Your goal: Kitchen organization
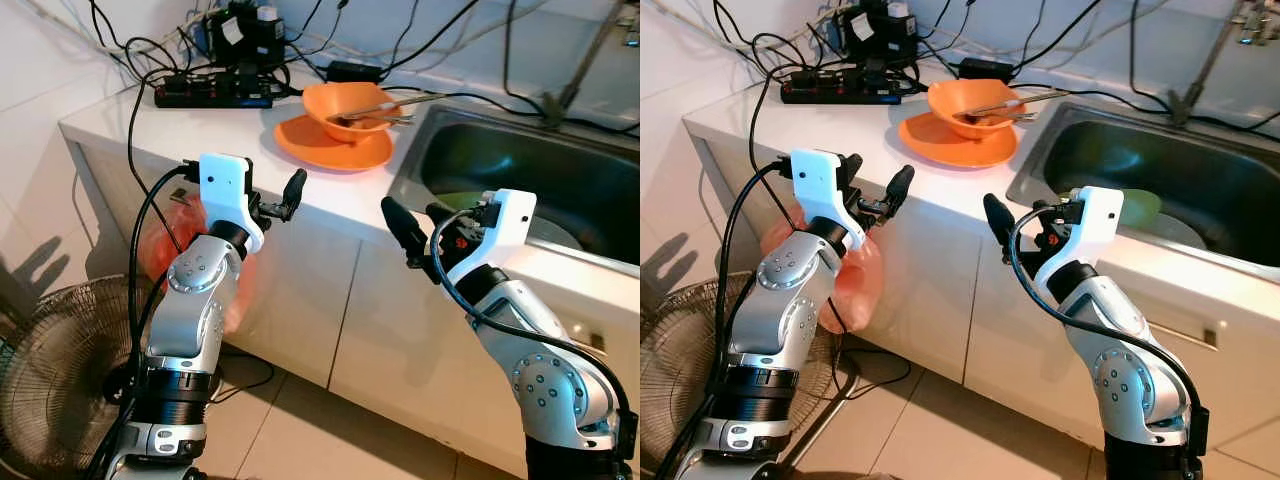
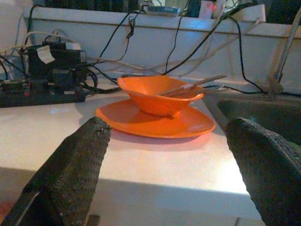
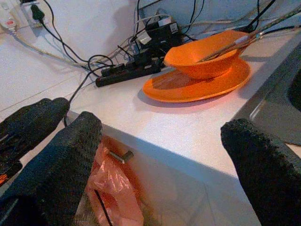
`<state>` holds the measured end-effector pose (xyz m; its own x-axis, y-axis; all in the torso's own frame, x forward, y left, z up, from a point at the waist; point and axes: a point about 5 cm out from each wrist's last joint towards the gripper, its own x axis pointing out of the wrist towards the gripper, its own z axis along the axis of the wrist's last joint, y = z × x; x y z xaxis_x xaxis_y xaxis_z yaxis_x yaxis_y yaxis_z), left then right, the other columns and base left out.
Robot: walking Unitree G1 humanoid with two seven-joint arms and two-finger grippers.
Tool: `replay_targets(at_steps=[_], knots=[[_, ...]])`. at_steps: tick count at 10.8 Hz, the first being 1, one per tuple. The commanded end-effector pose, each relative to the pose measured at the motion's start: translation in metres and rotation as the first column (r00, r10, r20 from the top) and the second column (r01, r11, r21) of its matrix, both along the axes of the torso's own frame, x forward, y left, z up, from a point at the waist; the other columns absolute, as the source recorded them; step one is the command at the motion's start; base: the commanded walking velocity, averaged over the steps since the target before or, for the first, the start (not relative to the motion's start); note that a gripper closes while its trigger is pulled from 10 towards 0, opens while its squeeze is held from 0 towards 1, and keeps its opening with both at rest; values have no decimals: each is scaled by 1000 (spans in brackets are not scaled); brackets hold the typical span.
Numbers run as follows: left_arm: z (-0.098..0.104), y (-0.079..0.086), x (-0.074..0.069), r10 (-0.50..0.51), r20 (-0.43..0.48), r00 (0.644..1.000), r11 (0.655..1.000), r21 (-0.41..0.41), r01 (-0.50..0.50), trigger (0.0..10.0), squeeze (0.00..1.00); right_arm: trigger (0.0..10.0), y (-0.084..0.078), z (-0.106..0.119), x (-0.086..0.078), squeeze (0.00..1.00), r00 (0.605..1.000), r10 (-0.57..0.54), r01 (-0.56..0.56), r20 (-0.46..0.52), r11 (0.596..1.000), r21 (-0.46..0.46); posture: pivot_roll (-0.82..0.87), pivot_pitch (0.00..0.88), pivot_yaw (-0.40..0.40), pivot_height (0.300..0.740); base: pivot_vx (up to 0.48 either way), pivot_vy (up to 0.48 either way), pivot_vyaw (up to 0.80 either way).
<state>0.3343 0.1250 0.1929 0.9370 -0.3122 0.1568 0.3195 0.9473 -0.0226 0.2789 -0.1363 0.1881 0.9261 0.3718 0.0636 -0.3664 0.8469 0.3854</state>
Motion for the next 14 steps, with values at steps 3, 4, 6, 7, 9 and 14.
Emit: replay_targets(at_steps=[3,4,6,7,9,14], knots=[[5,0,2,1,12,1000,1000,-15,-1,10000,0,10000,-7,6,5,0,999,-46,46,28,999,-9,-20,0,-16,740,0,0,-533],[5,1,3,10,11,1000,1000,-22,-10,10000,0,10000,-7,6,5,0,998,-49,50,30,999,-10,-20,0,-15,740,0,0,-800],[5,2,4,16,9,1000,1000,-26,-15,10000,0,10000,-8,6,6,0,998,-53,53,33,999,-11,-19,0,-16,740,0,0,-800],[4,4,5,29,0,1000,999,-27,-29,10000,0,10000,-8,6,6,0,998,-54,54,36,998,-10,-19,0,-16,740,0,0,-800],[2,6,5,40,-14,999,999,-33,-40,10000,0,10000,-8,7,7,0,997,-57,57,46,998,-8,-18,0,-18,740,0,373,0],[4,5,5,38,13,999,999,-11,-38,10000,0,10000,-8,7,7,0,997,-63,64,51,998,-8,-18,0,-15,740,0,384,0]])
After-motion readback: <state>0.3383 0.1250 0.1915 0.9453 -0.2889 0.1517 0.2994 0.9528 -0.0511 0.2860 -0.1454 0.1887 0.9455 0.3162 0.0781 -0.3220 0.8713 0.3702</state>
